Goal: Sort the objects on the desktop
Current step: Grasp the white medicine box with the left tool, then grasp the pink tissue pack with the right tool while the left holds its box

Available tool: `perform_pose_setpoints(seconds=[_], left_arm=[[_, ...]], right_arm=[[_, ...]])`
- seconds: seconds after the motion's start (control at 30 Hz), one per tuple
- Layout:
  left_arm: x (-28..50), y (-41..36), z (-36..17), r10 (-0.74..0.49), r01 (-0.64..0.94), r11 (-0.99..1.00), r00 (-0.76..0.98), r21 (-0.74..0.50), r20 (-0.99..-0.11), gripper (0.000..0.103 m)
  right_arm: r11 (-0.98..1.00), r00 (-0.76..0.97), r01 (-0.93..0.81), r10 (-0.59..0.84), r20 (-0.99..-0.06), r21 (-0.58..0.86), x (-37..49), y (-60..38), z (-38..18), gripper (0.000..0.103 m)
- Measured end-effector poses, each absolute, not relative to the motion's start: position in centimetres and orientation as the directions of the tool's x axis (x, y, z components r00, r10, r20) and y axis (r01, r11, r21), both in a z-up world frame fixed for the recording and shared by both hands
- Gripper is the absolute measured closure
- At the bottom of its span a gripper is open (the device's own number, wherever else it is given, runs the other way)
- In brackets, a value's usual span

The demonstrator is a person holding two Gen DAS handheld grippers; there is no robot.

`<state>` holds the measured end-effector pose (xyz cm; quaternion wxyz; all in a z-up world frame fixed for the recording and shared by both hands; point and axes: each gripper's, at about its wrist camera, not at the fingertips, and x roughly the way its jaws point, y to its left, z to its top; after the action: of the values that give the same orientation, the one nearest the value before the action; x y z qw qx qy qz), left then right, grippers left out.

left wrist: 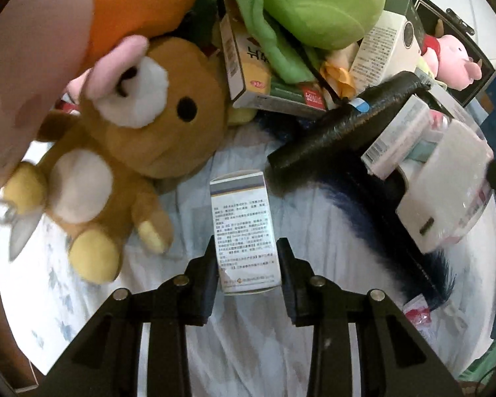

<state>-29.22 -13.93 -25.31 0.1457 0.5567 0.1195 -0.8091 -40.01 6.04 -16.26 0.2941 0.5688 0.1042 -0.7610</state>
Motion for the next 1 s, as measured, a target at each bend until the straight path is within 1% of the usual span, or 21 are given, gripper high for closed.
perform_pose_setpoints(seconds=[0.07, 0.13, 0.17, 0.2, 0.23, 0.27, 0.43, 0.5, 0.53, 0.57, 0.6, 0.63, 0.67, 0.73, 0.83, 0.9, 0.93, 0.97, 1.0], left_arm=[[-28.7, -13.7, -25.4, -0.104, 0.378, -0.925, -0.333, -0.031, -0.937, 0.071], [-28.1, -13.3, -25.2, -0.1, 0.38, -0.924, -0.338, -0.039, -0.936, 0.071], [-27.8, -12.9, -25.1, -0.106, 0.378, -0.925, -0.341, -0.033, -0.934, 0.071], [-27.6, -12.6, -25.0, -0.108, 0.377, -0.926, -0.343, -0.031, -0.933, 0.071], [-27.3, -12.1, -25.0, -0.109, 0.377, -0.926, -0.345, -0.031, -0.932, 0.071], [-27.0, -11.7, -25.0, -0.111, 0.375, -0.926, -0.344, -0.028, -0.932, 0.071], [-25.5, -10.0, -25.2, -0.126, 0.39, -0.921, -0.332, -0.014, -0.935, 0.071], [-24.7, -9.2, -25.3, -0.134, 0.401, -0.916, -0.325, -0.008, -0.936, 0.071], [-24.3, -8.9, -25.4, -0.136, 0.407, -0.913, -0.322, -0.008, -0.937, 0.071], [-24.0, -8.5, -25.4, -0.138, 0.412, -0.911, -0.32, -0.007, -0.937, 0.071], [-23.7, -8.1, -25.4, -0.142, 0.417, -0.909, -0.32, -0.005, -0.937, 0.071], [-23.5, -7.6, -25.4, -0.149, 0.424, -0.906, -0.32, -0.001, -0.936, 0.071], [-23.5, -7.3, -25.3, -0.154, 0.428, -0.904, -0.322, 0.002, -0.934, 0.071], [-23.7, -6.7, -25.2, -0.164, 0.439, -0.899, -0.326, 0.005, -0.931, 0.071], [-24.4, -6.0, -24.5, -0.165, 0.443, -0.896, -0.332, 0.001, -0.929, 0.071], [-24.5, -6.1, -23.7, -0.167, 0.437, -0.899, -0.341, 0.002, -0.925, 0.071], [-24.8, -5.9, -23.6, -0.17, 0.434, -0.901, -0.343, 0.004, -0.924, 0.071], [-25.3, -5.6, -23.3, -0.176, 0.433, -0.901, -0.343, 0.011, -0.923, 0.071], [-25.7, -5.4, -23.0, -0.178, 0.434, -0.901, -0.344, 0.012, -0.922, 0.071]], right_arm=[[-0.803, -0.16, 0.57, -0.314, -0.936, 0.173, -40.1, 5.9, -16.9, 0.001], [-0.797, -0.142, 0.584, -0.288, -0.947, 0.155, -39.4, 5.9, -17.3, 0.009], [-0.785, -0.154, 0.606, -0.271, -0.95, 0.126, -38.5, 5.9, -17.2, 0.012], [-0.759, -0.135, 0.637, -0.284, -0.949, 0.137, -37.1, 5.9, -16.9, 0.015], [-0.759, -0.135, 0.637, -0.284, -0.949, 0.137, -37.1, 5.9, -16.9, 0.015], [-0.725, -0.07, 0.657, -0.329, -0.942, 0.205, -35.7, 5.9, -16.6, 0.015], [-0.611, 0.114, 0.696, -0.424, -0.898, 0.377, -32.2, 6.1, -16.4, 0.015], [-0.603, 0.08, 0.724, -0.409, -0.909, 0.335, -31.3, 6.2, -16.0, 0.016], [-0.61, 0.022, 0.741, -0.396, -0.918, 0.281, -31.2, 6.6, -15.5, 0.016], [-0.61, 0.022, 0.741, -0.396, -0.918, 0.281, -31.2, 6.6, -15.5, 0.016], [-0.625, -0.028, 0.74, -0.399, -0.916, 0.25, -31.7, 7.7, -15.0, 0.016], [-0.625, -0.028, 0.74, -0.399, -0.916, 0.25, -31.7, 7.7, -15.0, 0.015], [-0.658, -0.08, 0.723, -0.381, -0.921, 0.209, -33.1, 9.0, -15.3, 0.016], [-0.681, -0.13, 0.715, -0.353, -0.926, 0.159, -34.5, 10.1, -15.8, 0.016], [-0.689, -0.137, 0.706, -0.359, -0.923, 0.164, -35.5, 10.8, -16.6, 0.015], [-0.686, -0.119, 0.692, -0.418, -0.901, 0.226, -37.4, 12.0, -17.5, 0.012], [-0.685, -0.121, 0.688, -0.434, -0.893, 0.24, -38.2, 12.7, -17.8, 0.008], [-0.685, -0.121, 0.688, -0.434, -0.893, 0.24, -38.2, 12.7, -17.8, 0.005], [-0.68, -0.112, 0.68, -0.468, -0.877, 0.276, -39.4, 12.9, -18.5, 0.004]])
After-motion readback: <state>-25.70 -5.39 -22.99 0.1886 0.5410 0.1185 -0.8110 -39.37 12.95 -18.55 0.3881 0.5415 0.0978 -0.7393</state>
